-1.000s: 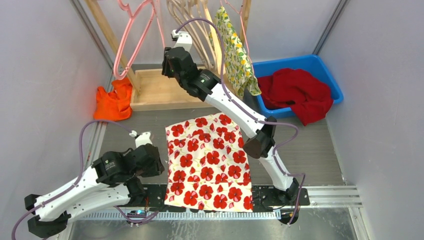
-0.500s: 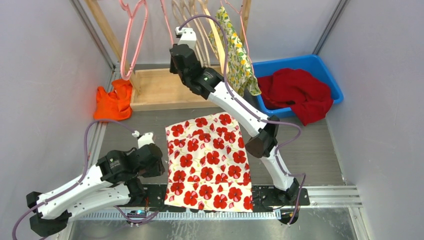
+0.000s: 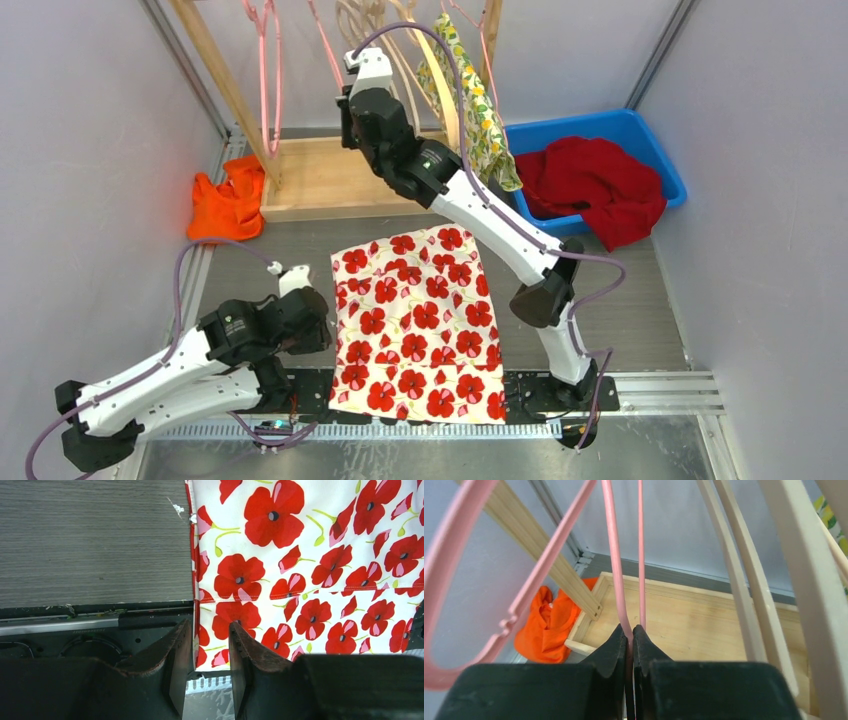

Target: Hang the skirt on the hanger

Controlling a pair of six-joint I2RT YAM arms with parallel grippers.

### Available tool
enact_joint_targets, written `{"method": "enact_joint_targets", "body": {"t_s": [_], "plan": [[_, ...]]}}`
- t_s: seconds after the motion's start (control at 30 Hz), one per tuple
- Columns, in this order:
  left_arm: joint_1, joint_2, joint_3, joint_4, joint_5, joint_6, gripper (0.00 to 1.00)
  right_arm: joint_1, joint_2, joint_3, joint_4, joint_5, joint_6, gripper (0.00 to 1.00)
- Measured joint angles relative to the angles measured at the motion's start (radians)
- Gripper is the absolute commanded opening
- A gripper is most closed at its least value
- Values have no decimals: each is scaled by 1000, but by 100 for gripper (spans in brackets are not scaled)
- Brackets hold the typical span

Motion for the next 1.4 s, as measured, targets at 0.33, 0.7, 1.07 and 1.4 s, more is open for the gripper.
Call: {"method": "enact_joint_targets", "body": {"t_s": [0.33, 0.7, 1.07, 1.4], "plan": [[0, 19, -5, 32, 7, 1, 35, 47, -232, -277, -31, -13, -6, 1], [0, 56, -6, 63, 19, 9, 34, 36, -657, -824, -120, -114, 15, 1], [0, 123, 33, 115, 24, 61, 35, 36, -1001, -1128, -240, -383, 15, 1], [0, 61, 74, 136, 13, 122, 39, 37, -1052, -1258, -323, -537, 20, 1]]}}
